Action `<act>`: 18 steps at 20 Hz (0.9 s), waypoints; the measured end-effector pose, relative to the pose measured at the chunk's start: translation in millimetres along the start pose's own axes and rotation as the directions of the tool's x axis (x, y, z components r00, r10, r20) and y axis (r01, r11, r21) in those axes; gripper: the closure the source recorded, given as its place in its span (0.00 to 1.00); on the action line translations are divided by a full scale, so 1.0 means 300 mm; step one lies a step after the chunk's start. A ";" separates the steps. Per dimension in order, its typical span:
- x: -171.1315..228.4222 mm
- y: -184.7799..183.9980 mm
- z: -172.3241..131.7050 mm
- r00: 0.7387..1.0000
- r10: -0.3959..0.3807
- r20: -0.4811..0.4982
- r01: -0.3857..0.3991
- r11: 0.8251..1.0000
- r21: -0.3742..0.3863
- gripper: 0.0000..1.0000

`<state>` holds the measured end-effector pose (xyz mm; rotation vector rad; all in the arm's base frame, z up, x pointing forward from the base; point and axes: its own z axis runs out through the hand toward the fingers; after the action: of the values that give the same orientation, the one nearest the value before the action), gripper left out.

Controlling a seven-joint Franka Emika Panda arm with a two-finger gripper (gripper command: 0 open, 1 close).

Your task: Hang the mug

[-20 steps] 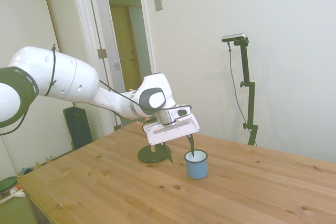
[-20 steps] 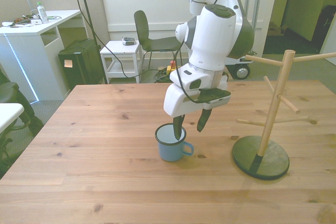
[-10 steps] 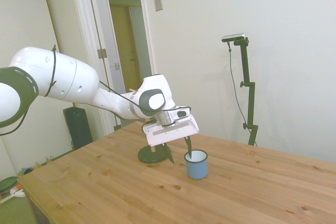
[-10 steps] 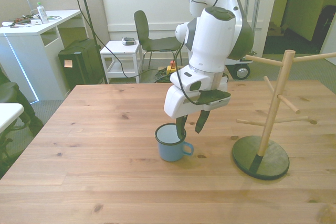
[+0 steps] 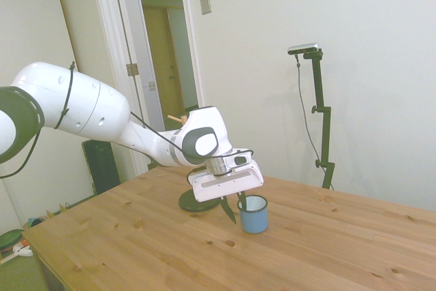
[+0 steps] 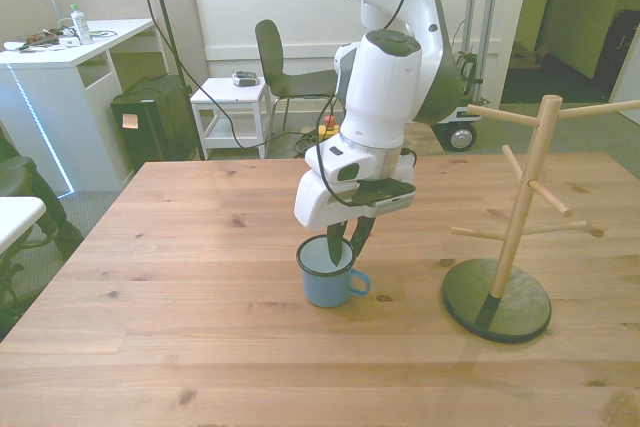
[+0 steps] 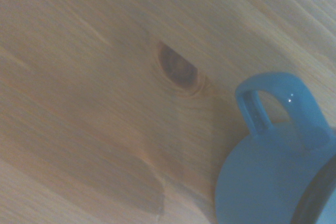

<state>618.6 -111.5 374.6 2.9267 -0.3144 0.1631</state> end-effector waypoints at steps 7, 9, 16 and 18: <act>-0.006 0.025 0.009 1.000 0.016 0.000 -0.016 1.000 0.005 1.00; -0.006 0.030 0.010 1.000 0.019 0.000 -0.019 1.000 0.005 1.00; -0.007 0.040 -0.004 0.999 0.033 -0.013 -0.033 0.999 0.007 1.00; -0.020 0.052 -0.038 0.996 0.088 -0.021 -0.088 0.996 0.034 1.00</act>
<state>608.5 -123.1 387.7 2.9425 -0.4416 0.2154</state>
